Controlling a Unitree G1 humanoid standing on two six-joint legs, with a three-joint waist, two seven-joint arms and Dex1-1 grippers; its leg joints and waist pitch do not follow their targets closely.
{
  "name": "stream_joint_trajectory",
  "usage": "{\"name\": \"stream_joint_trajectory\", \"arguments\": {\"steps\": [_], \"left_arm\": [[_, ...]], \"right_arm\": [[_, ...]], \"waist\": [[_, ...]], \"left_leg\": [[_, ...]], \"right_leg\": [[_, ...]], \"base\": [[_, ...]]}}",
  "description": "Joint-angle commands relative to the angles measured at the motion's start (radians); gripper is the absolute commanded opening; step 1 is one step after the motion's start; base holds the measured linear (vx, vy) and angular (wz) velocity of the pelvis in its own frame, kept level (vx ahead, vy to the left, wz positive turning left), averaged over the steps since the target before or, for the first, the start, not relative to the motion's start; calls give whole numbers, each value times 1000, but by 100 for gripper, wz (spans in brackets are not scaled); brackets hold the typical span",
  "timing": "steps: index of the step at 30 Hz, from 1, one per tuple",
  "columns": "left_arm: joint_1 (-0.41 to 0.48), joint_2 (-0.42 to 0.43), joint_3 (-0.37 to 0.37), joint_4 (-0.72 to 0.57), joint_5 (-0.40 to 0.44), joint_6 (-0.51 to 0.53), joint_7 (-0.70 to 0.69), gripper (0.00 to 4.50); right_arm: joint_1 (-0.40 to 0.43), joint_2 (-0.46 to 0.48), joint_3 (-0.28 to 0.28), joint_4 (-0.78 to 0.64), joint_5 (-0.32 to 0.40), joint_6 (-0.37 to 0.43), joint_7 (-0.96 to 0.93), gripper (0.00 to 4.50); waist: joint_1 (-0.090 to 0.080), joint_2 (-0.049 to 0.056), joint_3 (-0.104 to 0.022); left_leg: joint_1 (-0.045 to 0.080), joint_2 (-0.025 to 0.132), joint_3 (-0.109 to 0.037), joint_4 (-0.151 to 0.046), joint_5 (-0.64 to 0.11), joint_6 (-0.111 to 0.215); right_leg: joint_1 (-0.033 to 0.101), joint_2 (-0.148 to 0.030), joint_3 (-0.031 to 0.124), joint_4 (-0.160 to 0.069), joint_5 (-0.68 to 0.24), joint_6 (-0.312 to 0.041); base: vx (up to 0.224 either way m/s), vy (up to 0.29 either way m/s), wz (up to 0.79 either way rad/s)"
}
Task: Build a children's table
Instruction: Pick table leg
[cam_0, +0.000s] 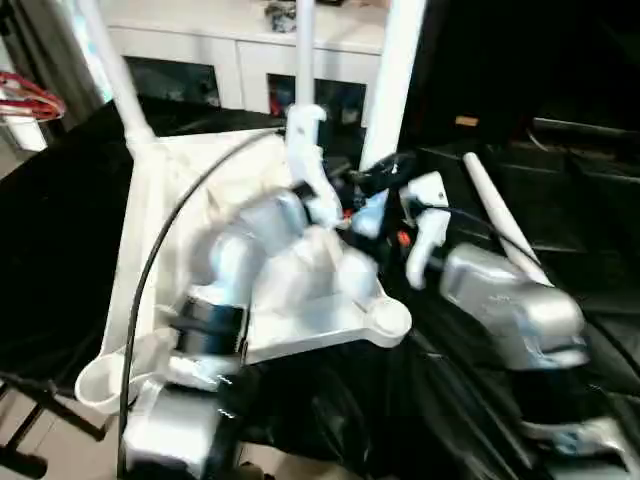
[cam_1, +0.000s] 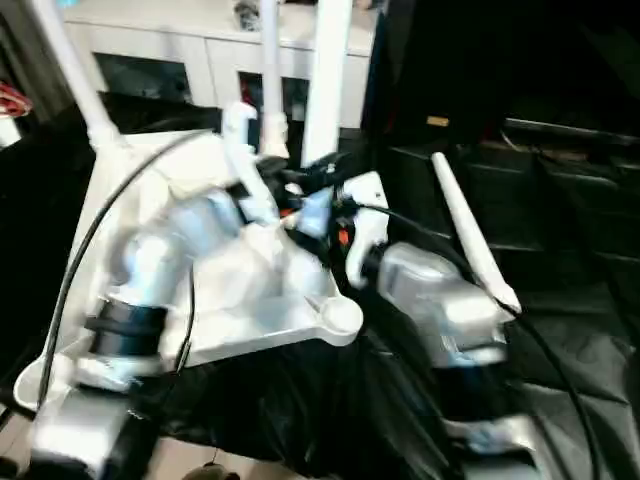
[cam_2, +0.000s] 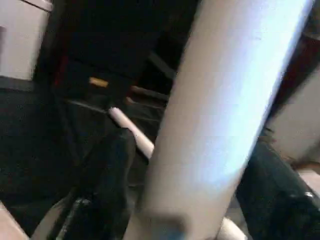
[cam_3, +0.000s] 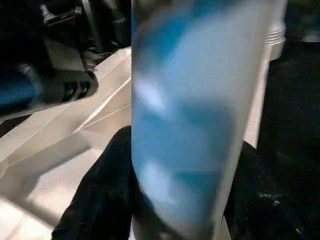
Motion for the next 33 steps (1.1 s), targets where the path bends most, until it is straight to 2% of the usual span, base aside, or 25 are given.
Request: {"name": "stream_joint_trajectory", "arguments": {"steps": [1,3,6,7,8,9,11,12,20,21,22,24,28,29,33], "left_arm": [[-24,-5,35,31,43,-64,75,269],[-38,-18,51,46,42,-92,97,258],[-41,-27,54,44,52,-103,119,249],[-40,-28,54,44,53,-105,122,220],[-39,-28,55,43,54,-105,125,220],[-35,-27,54,40,49,-105,121,214],[-31,-28,53,38,40,-108,114,208],[-31,-28,53,38,40,-108,114,190],[-24,-38,49,28,8,-110,83,183],[-23,-34,46,25,8,-107,72,183],[-22,-30,43,22,5,-103,61,183],[-22,-21,37,19,5,-103,44,183],[-23,-3,30,10,-4,-93,16,183],[-22,2,27,4,-9,-86,4,183],[-20,11,15,-15,-13,-76,-30,183]], "right_arm": [[-9,15,-17,-27,-8,-29,-33,187],[-4,28,-9,-37,-12,-29,-49,187],[-1,41,-4,-44,-20,-32,-68,187],[-1,42,-4,-45,-20,-32,-69,187],[-1,44,-4,-46,-21,-33,-71,187],[-1,47,-5,-48,-22,-32,-76,187],[-1,50,-7,-51,-23,-31,-81,187],[-1,50,-7,-51,-23,-31,-81,187],[-3,42,2,-54,-42,-43,-87,187],[-5,36,2,-49,-40,-48,-75,243],[-6,32,-2,-47,-33,-47,-65,257],[-9,22,-12,-46,-15,-38,-43,263],[-16,-15,-21,-49,6,-15,3,303],[-19,-31,-21,-51,11,-5,21,303],[-24,-110,-13,-63,41,44,121,346]], "waist": [[-6,-8,-81],[-7,-8,-81],[-7,-8,-80],[-7,-8,-79],[-7,-7,-79],[-8,-2,-78],[-7,-4,-79],[-7,-3,-78],[-8,-4,-78],[-8,-5,-78],[-8,-5,-79],[-7,-4,-78],[-5,-5,-78],[-6,-8,-78],[-2,-9,-79]], "left_leg": [[15,32,-13,-65,-133,-5],[16,31,-12,-66,-137,-5],[17,32,-13,-67,-142,-7],[17,32,-12,-67,-145,-8],[17,32,-13,-67,-148,-8],[17,32,-13,-67,-157,-10],[18,32,-14,-68,-159,-13],[18,32,-13,-68,-159,-15],[17,31,-13,-68,-160,-17],[17,32,-13,-68,-160,-17],[18,31,-13,-68,-160,-17],[18,31,-13,-67,-160,-12],[17,31,-13,-67,-155,-6],[16,31,-12,-67,-154,-5],[15,31,-11,-63,-139,8]], "right_leg": [[57,-77,48,-75,-194,-120],[57,-77,48,-76,-202,-107],[54,-77,48,-76,-203,-107],[54,-77,48,-75,-203,-108],[54,-77,48,-76,-207,-108],[53,-77,48,-78,-214,-104],[54,-77,48,-77,-214,-102],[53,-77,48,-77,-212,-103],[54,-77,49,-76,-200,-108],[54,-77,49,-76,-199,-108],[54,-78,49,-76,-201,-108],[55,-78,49,-76,-203,-109],[56,-76,49,-75,-194,-110],[57,-76,49,-75,-194,-110],[60,-77,49,-74,-190,-117]], "base": [[0,0,0],[0,0,0],[0,0,0],[0,0,0],[0,0,0],[0,0,0],[0,0,0],[0,0,0],[0,0,0],[0,0,0],[0,0,0],[0,0,0],[0,0,0],[0,0,0],[0,0,0]]}}
